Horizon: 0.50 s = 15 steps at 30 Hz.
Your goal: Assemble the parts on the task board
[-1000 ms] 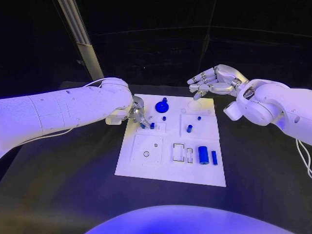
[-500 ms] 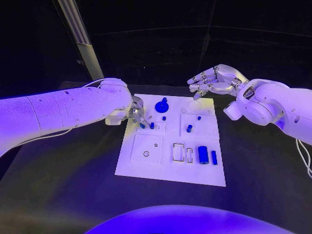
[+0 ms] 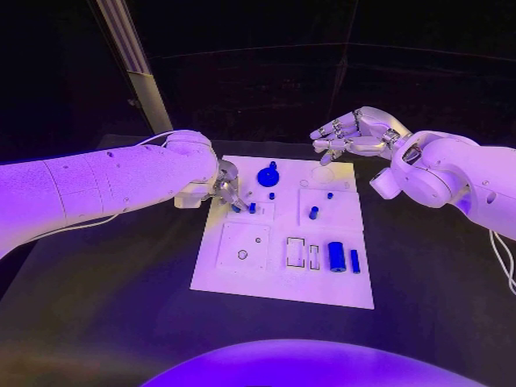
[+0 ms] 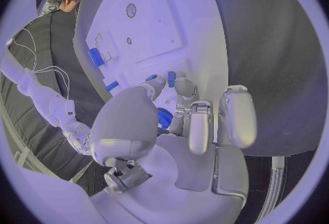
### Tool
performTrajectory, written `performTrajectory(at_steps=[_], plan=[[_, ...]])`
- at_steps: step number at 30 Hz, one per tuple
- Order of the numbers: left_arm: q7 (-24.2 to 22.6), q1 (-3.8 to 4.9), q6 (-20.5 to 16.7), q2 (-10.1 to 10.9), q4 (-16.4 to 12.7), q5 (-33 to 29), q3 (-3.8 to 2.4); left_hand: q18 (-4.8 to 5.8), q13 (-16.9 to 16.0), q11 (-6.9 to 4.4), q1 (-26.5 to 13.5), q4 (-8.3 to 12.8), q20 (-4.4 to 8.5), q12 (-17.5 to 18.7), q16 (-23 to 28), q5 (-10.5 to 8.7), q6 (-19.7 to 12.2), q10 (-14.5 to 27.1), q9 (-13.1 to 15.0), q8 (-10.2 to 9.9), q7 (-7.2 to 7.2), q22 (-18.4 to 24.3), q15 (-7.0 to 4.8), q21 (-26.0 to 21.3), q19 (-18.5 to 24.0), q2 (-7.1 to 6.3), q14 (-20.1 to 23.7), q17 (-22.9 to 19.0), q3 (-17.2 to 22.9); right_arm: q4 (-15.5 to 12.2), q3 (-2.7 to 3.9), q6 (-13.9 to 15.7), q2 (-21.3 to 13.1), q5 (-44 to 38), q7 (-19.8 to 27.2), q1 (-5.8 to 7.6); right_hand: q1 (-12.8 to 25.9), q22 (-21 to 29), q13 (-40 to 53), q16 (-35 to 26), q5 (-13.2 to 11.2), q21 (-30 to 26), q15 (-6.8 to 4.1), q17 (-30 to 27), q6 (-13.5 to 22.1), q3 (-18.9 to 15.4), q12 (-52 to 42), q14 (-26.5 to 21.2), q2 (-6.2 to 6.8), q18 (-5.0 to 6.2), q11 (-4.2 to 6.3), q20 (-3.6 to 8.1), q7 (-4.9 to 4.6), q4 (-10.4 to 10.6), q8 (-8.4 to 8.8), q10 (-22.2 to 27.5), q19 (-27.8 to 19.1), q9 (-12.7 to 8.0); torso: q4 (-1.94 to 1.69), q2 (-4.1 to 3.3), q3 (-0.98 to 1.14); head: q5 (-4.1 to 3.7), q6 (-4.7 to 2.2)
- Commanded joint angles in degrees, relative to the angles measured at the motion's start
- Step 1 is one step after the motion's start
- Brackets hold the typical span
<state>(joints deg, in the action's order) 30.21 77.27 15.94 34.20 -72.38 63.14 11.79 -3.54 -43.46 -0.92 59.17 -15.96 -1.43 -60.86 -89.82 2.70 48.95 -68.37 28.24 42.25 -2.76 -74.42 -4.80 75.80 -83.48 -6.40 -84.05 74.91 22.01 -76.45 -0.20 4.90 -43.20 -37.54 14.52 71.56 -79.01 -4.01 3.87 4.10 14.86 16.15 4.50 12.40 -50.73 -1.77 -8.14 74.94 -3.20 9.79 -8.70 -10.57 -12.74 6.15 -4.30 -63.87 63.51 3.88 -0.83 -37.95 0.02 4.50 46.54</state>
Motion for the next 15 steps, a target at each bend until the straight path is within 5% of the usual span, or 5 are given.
performTrajectory(at_steps=[1,15], plan=[[0.63,0.07,-0.65,0.08,-0.31,0.32,-0.01,-0.32,-0.09,-0.37,0.09,-0.02,0.03,-0.23,-0.18,0.02,0.38,-0.22,-0.04,-0.16,0.0,-0.08,-0.01,0.22,-0.32,0.51,-5.95,15.09,0.34,0.05,0.03,-0.42,0.08,0.27,0.37,0.1,0.51,0.09,-0.04,-0.29,0.3,-0.33,0.37,-0.05,0.28,0.08,-0.3,0.0,0.12,0.7,0.05,-0.33,-0.16,0.28,-0.26,0.39,0.06,0.01,0.03,0.0,-0.01,0.0,0.01],[0.81,0.26,-0.31,-0.21,-0.11,0.32,-0.04,-0.33,-0.09,-0.37,0.04,-0.1,0.03,-0.24,-0.18,0.01,0.42,-0.23,-0.07,-0.19,-0.03,-0.08,-0.01,0.21,-0.32,0.49,-5.95,15.09,0.42,0.18,0.03,-0.5,0.25,0.27,0.35,0.1,0.51,0.09,-0.04,-0.29,0.3,-0.33,0.37,-0.05,0.28,0.08,-0.3,0.0,0.12,0.7,0.05,-0.33,-0.16,0.28,-0.26,0.39,0.06,0.01,0.09,-0.04,0.0,-0.02,0.01]])
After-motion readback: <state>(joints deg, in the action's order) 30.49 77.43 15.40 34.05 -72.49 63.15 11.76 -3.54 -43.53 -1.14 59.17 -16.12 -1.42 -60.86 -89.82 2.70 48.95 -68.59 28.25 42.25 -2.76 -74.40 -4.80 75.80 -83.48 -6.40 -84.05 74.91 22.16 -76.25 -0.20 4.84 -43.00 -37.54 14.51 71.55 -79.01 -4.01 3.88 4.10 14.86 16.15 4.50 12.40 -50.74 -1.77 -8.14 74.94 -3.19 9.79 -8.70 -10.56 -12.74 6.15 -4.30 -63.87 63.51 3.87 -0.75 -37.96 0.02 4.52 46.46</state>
